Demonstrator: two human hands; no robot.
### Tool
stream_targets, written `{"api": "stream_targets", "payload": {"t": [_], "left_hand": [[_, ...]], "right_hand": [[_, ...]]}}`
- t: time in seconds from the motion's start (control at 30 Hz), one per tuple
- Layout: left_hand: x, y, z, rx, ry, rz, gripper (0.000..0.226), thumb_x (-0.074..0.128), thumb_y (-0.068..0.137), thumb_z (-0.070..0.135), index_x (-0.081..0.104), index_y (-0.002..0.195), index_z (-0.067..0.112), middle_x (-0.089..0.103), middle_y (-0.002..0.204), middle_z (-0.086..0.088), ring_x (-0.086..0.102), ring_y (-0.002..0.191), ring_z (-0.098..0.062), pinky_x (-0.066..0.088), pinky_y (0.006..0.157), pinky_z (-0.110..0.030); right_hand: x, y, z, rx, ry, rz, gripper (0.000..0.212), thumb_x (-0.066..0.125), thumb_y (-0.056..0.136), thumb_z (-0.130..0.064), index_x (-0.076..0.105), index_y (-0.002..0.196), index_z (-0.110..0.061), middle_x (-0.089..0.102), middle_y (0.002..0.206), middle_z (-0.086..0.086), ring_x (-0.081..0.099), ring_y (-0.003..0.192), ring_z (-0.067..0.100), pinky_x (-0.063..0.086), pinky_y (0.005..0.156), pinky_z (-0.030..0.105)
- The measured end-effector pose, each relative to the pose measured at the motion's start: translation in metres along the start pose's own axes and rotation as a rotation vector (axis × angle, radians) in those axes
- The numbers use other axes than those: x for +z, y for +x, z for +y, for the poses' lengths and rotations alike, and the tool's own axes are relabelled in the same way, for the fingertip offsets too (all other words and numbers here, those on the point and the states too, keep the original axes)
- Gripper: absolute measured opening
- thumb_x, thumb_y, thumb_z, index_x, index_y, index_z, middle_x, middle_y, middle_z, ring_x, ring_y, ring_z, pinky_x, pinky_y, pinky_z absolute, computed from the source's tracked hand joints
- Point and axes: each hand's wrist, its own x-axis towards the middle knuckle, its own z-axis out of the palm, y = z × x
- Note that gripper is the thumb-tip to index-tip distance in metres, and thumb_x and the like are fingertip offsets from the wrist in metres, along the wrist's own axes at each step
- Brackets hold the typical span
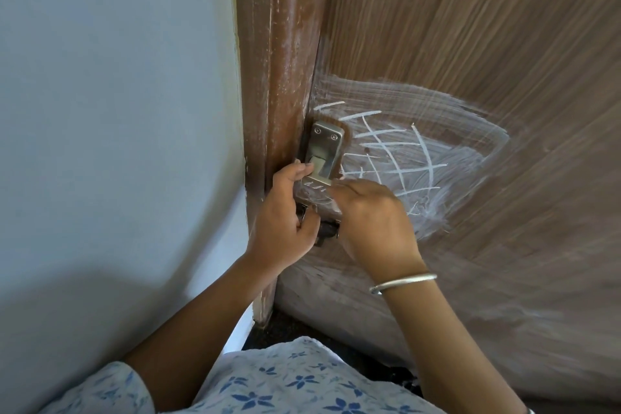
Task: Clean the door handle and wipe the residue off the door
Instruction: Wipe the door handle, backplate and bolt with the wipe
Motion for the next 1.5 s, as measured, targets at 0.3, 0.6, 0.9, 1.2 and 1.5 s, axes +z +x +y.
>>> {"api": "stream_targets", "payload": {"t": [0.3, 0.6, 0.9, 1.2, 1.5], "left_hand": [[0.004, -0.006, 0.001, -0.037, -0.01, 0.048, 0.059, 0.058, 0.074, -0.002, 0.04, 0.129, -0.004, 0.048, 0.131, -0.011, 0.045, 0.128, -0.012, 0.033, 0.107, -0.02], [-0.001, -0.004, 0.005, 0.028, -0.063, 0.06, 0.056, 0.058, 0.075, -0.008, 0.037, 0.127, -0.006, 0.046, 0.131, -0.013, 0.044, 0.129, -0.016, 0.035, 0.108, -0.024], [0.0, -0.004, 0.004, -0.001, -0.063, 0.061, 0.057, 0.054, 0.076, -0.007, 0.037, 0.13, -0.008, 0.044, 0.136, -0.02, 0.042, 0.132, -0.018, 0.034, 0.109, -0.026], [-0.002, -0.001, 0.004, 0.09, 0.027, -0.01, 0.059, 0.059, 0.075, -0.007, 0.04, 0.13, 0.001, 0.047, 0.137, -0.005, 0.038, 0.136, -0.014, 0.037, 0.107, -0.026], [-0.008, 0.001, 0.015, 0.082, 0.188, -0.122, 0.056, 0.067, 0.076, -0.003, 0.043, 0.126, -0.005, 0.053, 0.135, -0.011, 0.051, 0.091, -0.025, 0.033, 0.059, 0.005]], "right_hand": [[-0.014, -0.003, 0.014, 0.101, 0.162, 0.08, 0.042, 0.059, 0.057, 0.022, 0.071, 0.086, -0.005, 0.068, 0.075, 0.007, 0.064, 0.063, 0.029, 0.054, 0.052, 0.034], [0.01, 0.056, -0.014, -0.061, 0.033, -0.156, 0.03, 0.051, 0.078, 0.002, 0.059, 0.104, -0.01, 0.063, 0.092, 0.008, 0.062, 0.075, 0.028, 0.044, 0.057, 0.031], [-0.01, 0.015, 0.031, 0.046, 0.365, 0.058, 0.04, 0.054, 0.066, 0.024, 0.069, 0.087, -0.007, 0.07, 0.077, 0.007, 0.064, 0.067, 0.02, 0.05, 0.06, 0.024], [-0.009, 0.0, 0.052, 0.095, 0.302, 0.185, 0.044, 0.053, 0.068, 0.027, 0.069, 0.097, -0.002, 0.07, 0.083, 0.01, 0.061, 0.071, 0.017, 0.052, 0.066, 0.02], [0.018, -0.041, 0.044, 0.159, 0.268, 0.371, 0.045, 0.058, 0.067, 0.025, 0.07, 0.1, -0.003, 0.071, 0.092, 0.005, 0.065, 0.082, 0.023, 0.05, 0.074, 0.02]]}}
